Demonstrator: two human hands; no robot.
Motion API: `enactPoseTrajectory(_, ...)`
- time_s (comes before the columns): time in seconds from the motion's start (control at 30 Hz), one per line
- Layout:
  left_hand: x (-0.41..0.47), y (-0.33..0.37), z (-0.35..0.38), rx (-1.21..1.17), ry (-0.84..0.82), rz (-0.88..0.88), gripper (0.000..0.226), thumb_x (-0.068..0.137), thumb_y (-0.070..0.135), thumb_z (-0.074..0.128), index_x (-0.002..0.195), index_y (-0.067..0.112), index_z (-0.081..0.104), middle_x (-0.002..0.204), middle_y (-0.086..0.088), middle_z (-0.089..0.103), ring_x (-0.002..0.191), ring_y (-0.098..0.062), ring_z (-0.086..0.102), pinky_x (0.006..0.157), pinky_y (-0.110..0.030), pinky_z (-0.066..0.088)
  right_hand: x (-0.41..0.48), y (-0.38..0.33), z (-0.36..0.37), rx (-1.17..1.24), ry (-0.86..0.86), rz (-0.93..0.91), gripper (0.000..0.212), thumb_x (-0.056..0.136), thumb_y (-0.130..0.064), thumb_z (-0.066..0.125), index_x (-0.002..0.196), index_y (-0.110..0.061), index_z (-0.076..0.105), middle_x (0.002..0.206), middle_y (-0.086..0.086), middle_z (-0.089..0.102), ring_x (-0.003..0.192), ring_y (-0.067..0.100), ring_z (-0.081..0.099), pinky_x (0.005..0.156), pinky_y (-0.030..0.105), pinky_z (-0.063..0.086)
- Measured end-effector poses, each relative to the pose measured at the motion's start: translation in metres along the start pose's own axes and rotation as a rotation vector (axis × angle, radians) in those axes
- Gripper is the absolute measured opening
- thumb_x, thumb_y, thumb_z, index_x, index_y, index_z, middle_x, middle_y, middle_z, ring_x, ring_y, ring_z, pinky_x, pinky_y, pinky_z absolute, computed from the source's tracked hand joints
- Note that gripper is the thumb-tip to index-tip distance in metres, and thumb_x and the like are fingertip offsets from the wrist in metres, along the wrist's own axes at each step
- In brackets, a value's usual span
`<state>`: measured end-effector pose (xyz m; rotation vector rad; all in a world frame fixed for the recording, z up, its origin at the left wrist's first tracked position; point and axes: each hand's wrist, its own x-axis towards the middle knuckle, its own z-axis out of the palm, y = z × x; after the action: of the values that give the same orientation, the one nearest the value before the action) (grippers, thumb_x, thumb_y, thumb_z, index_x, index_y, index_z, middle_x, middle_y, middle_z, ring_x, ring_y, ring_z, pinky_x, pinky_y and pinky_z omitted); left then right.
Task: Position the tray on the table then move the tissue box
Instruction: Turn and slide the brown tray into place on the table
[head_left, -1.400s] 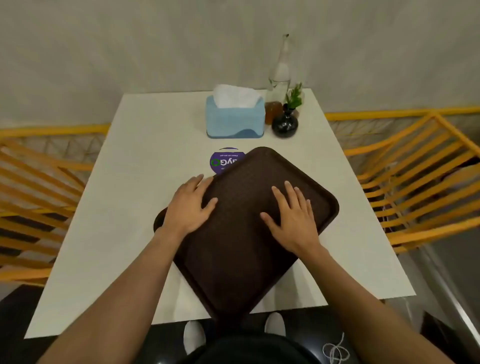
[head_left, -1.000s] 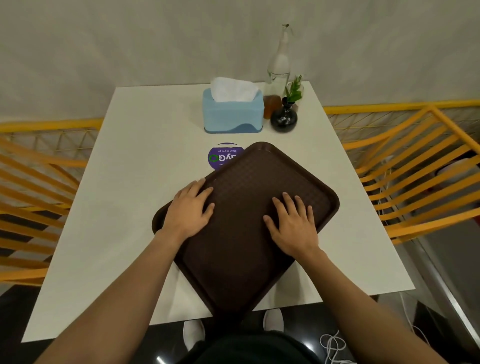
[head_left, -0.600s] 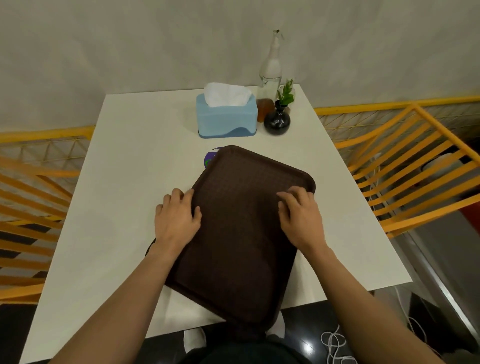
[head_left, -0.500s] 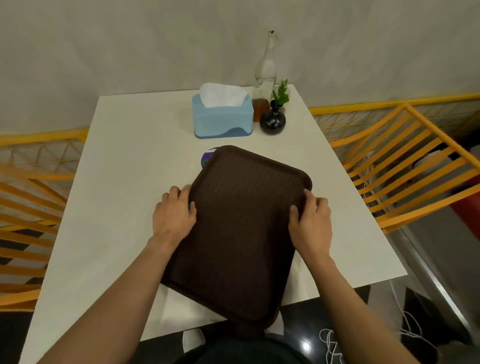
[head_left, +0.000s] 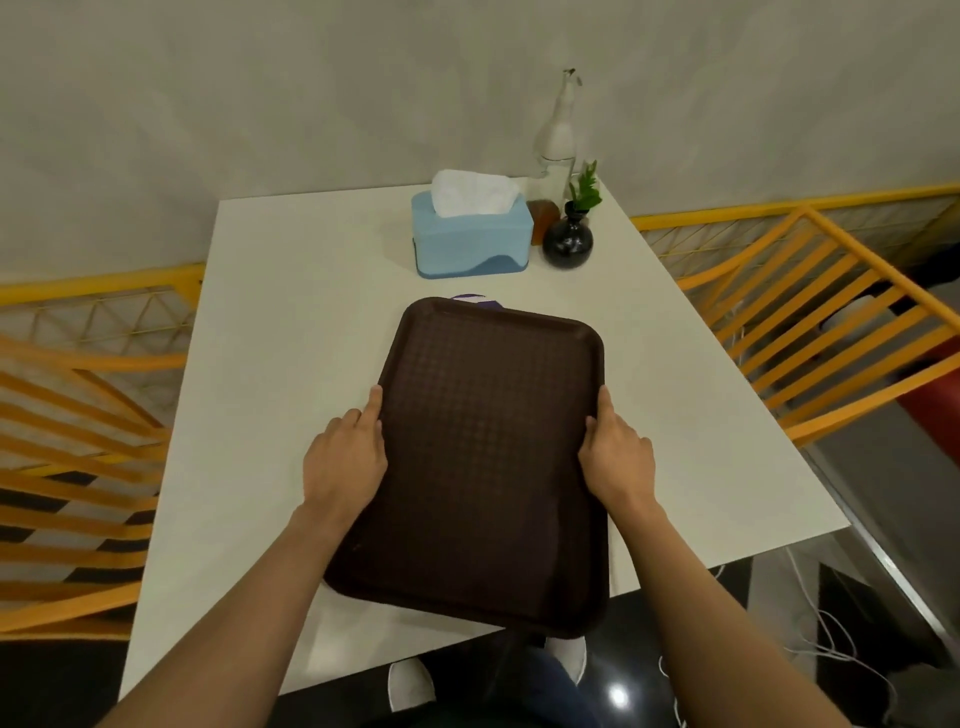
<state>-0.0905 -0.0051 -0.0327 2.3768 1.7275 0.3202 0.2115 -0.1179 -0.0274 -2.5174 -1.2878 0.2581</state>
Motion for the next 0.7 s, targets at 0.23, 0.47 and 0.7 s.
enactPoseTrajectory(0.23, -0.022, -0.028, -0.010, 0.045, 0.042, -0.115, 0.051, 0.102, 0.020, 0.048, 0.152, 0.010, 0.044, 0.086, -0.012, 0.068, 0.075, -0.028, 0.057, 0.063, -0.042, 0.047, 0.022, -0.038, 0.014, -0.046, -0.061, -0.146, 0.054, 0.109, -0.025, 0.029, 0.161, -0.014, 0.020, 0.111, 0.012, 0.069, 0.095, 0.034, 0.065, 0.088, 0.047, 0.046)
enactPoseTrajectory(0.47, -0.032, -0.053, -0.019, 0.094, 0.062, -0.291, 0.054, 0.103, 0.021, 0.046, 0.154, 0.007, 0.039, 0.099, -0.016, 0.070, 0.087, -0.035, 0.060, 0.071, -0.047, 0.048, 0.054, -0.085, 0.034, -0.095, -0.113, -0.309, 0.054, 0.110, -0.030, 0.029, 0.161, -0.016, 0.017, 0.112, 0.010, 0.069, 0.092, 0.029, 0.067, 0.088, 0.047, 0.051)
enactPoseTrajectory(0.7, -0.022, -0.071, -0.023, 0.125, 0.079, -0.422, 0.054, 0.103, 0.024, 0.045, 0.154, 0.009, 0.040, 0.113, -0.021, 0.065, 0.099, -0.039, 0.058, 0.079, -0.051, 0.048, 0.091, -0.127, 0.053, -0.122, -0.203, -0.376, 0.057, 0.110, -0.038, 0.032, 0.161, -0.019, 0.019, 0.135, 0.012, 0.062, 0.115, 0.031, 0.064, 0.100, 0.050, 0.047)
